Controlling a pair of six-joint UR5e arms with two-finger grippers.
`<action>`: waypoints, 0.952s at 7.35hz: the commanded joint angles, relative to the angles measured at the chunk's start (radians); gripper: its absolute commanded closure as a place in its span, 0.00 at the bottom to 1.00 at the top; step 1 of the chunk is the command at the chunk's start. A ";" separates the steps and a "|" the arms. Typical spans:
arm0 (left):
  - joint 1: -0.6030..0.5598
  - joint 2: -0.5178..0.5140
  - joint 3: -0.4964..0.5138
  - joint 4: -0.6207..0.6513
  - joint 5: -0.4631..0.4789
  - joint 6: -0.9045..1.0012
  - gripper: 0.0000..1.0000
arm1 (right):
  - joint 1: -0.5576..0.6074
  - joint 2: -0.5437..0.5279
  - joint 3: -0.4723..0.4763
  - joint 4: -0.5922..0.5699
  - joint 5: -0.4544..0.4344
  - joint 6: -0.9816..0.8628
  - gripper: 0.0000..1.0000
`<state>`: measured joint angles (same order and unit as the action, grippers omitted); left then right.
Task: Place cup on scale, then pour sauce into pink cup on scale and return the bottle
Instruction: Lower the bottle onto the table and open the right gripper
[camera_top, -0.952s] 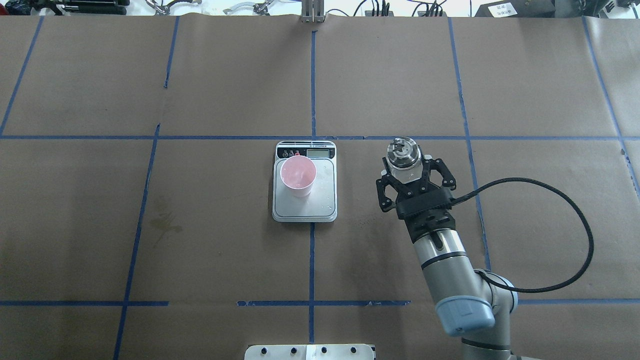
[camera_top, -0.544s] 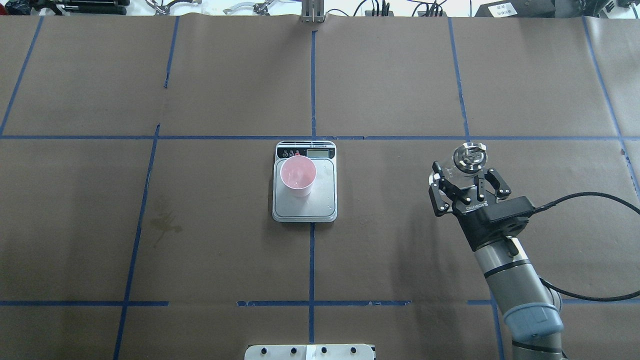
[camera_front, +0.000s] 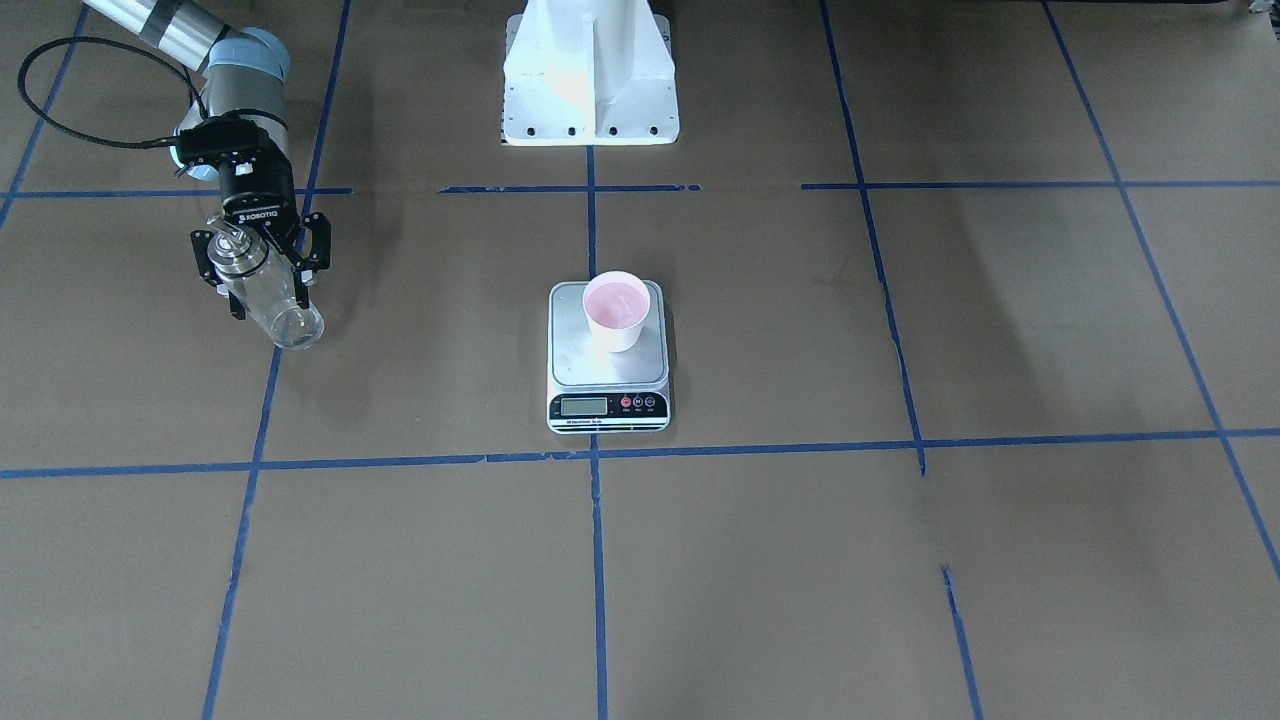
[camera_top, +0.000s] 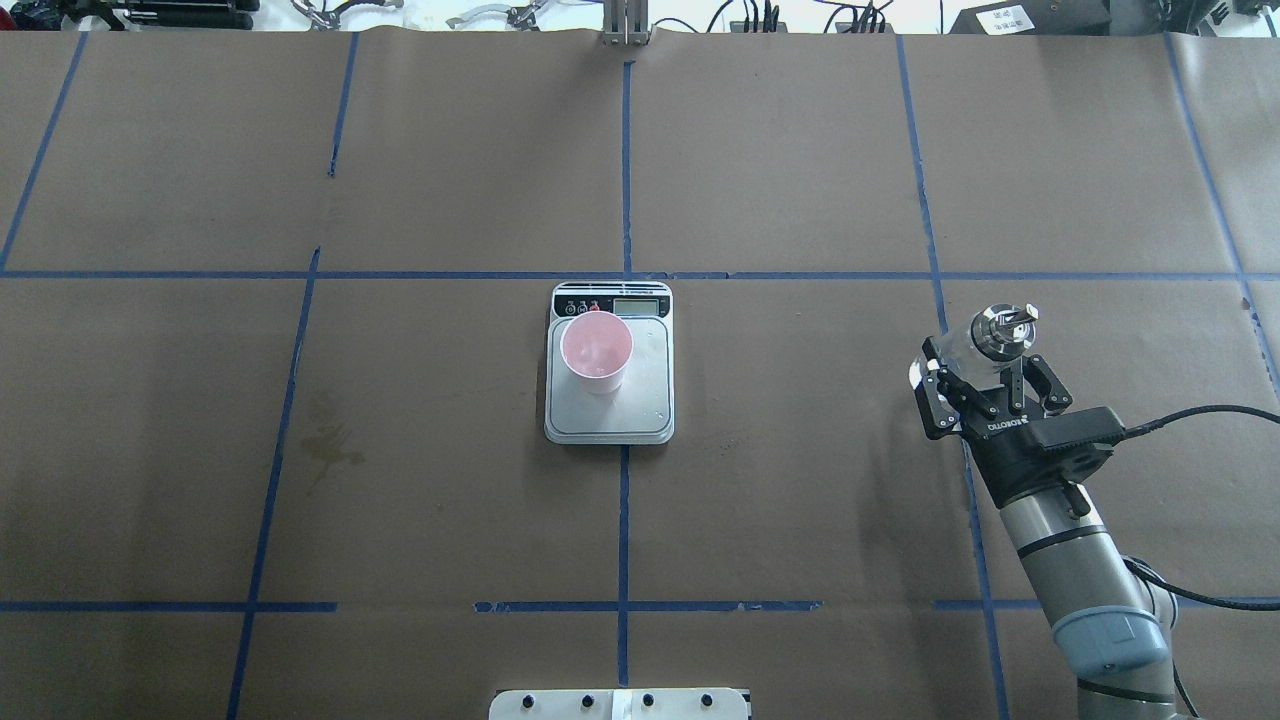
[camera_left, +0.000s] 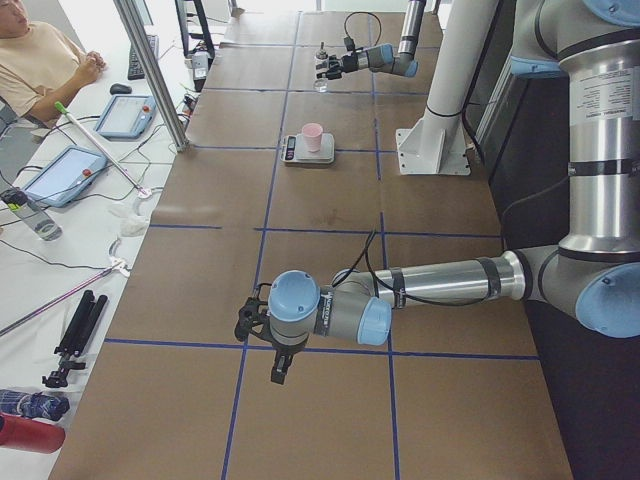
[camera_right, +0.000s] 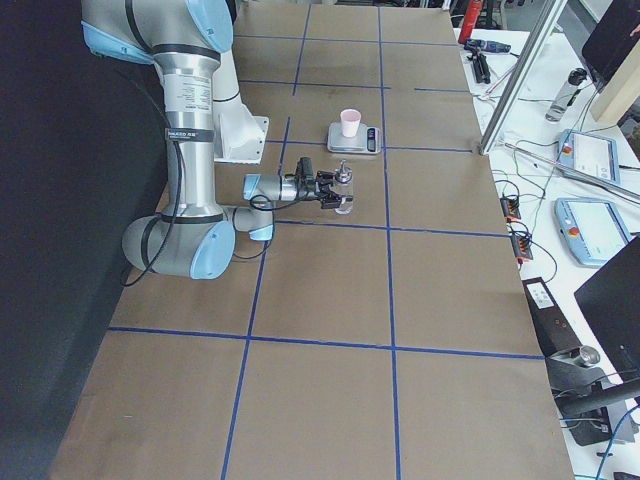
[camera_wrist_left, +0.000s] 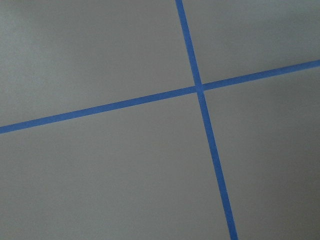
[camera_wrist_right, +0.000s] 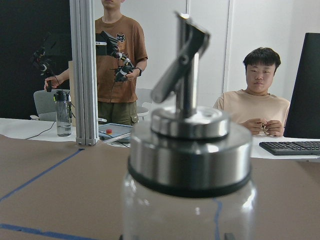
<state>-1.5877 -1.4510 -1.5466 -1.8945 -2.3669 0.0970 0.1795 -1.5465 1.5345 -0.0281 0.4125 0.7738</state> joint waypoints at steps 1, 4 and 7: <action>0.000 0.003 -0.001 0.000 0.000 0.001 0.00 | -0.002 0.005 -0.039 -0.004 -0.011 0.009 1.00; 0.000 0.005 -0.001 0.000 0.000 0.001 0.00 | -0.005 0.009 -0.065 -0.006 -0.012 0.008 1.00; 0.000 0.005 -0.001 0.000 0.000 0.001 0.00 | -0.006 0.025 -0.065 -0.003 -0.018 0.008 1.00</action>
<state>-1.5876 -1.4466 -1.5478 -1.8945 -2.3669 0.0982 0.1744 -1.5263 1.4701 -0.0331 0.3960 0.7823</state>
